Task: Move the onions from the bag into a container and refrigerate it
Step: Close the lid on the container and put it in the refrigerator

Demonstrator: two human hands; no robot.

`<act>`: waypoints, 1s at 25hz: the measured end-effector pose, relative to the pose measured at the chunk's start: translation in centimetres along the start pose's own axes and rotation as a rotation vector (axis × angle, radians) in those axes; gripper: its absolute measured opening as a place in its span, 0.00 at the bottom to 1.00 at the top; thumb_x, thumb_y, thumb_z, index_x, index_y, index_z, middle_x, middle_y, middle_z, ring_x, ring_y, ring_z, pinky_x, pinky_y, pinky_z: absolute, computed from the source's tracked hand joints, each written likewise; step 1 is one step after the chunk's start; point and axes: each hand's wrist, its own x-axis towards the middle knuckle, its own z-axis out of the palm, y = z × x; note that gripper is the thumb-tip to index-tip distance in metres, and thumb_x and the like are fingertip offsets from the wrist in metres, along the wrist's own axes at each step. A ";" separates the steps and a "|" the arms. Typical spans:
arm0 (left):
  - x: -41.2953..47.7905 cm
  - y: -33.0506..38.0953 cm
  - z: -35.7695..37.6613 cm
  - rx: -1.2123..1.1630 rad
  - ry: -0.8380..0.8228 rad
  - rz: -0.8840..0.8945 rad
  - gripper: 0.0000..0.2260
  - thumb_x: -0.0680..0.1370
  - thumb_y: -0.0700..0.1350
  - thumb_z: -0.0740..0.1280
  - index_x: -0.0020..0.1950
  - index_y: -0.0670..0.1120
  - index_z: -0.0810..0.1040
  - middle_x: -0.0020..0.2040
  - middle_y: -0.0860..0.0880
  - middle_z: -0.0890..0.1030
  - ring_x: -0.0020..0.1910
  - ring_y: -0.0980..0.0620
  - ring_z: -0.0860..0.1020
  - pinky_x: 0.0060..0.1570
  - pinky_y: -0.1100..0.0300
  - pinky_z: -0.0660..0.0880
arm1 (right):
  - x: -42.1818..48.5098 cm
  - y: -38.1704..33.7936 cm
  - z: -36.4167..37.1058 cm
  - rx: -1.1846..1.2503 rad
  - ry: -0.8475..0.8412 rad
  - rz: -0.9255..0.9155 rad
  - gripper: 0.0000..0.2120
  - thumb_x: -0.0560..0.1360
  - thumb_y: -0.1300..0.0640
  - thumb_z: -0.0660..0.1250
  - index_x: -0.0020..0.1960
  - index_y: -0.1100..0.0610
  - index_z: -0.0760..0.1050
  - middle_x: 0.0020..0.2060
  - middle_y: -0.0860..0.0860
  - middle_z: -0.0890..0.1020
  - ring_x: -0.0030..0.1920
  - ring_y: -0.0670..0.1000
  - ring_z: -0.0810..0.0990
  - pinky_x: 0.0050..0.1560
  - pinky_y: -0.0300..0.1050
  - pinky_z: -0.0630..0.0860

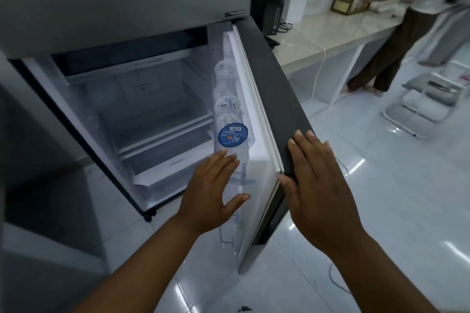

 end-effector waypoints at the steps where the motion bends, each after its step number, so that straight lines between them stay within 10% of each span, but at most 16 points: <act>1: 0.2 0.7 0.8 0.004 -0.034 0.025 0.33 0.76 0.66 0.61 0.73 0.46 0.67 0.74 0.48 0.69 0.77 0.52 0.59 0.74 0.52 0.59 | -0.3 1.0 -0.4 -0.023 -0.001 0.008 0.27 0.81 0.48 0.50 0.72 0.64 0.65 0.73 0.60 0.67 0.75 0.60 0.62 0.73 0.64 0.61; 18: 1.5 7.1 3.4 -0.041 -0.208 0.146 0.37 0.77 0.64 0.59 0.79 0.47 0.52 0.80 0.50 0.54 0.79 0.54 0.46 0.77 0.55 0.46 | -0.2 13.2 -2.5 0.015 0.110 0.108 0.25 0.81 0.47 0.51 0.69 0.63 0.69 0.70 0.60 0.72 0.73 0.58 0.64 0.72 0.66 0.59; 25: -10.7 -0.8 -3.9 -0.093 -0.042 -0.421 0.34 0.76 0.66 0.58 0.77 0.50 0.59 0.75 0.57 0.60 0.75 0.60 0.57 0.74 0.63 0.56 | 2.1 0.0 2.8 0.329 0.257 -0.149 0.18 0.78 0.54 0.61 0.64 0.63 0.75 0.63 0.59 0.78 0.67 0.58 0.74 0.69 0.56 0.69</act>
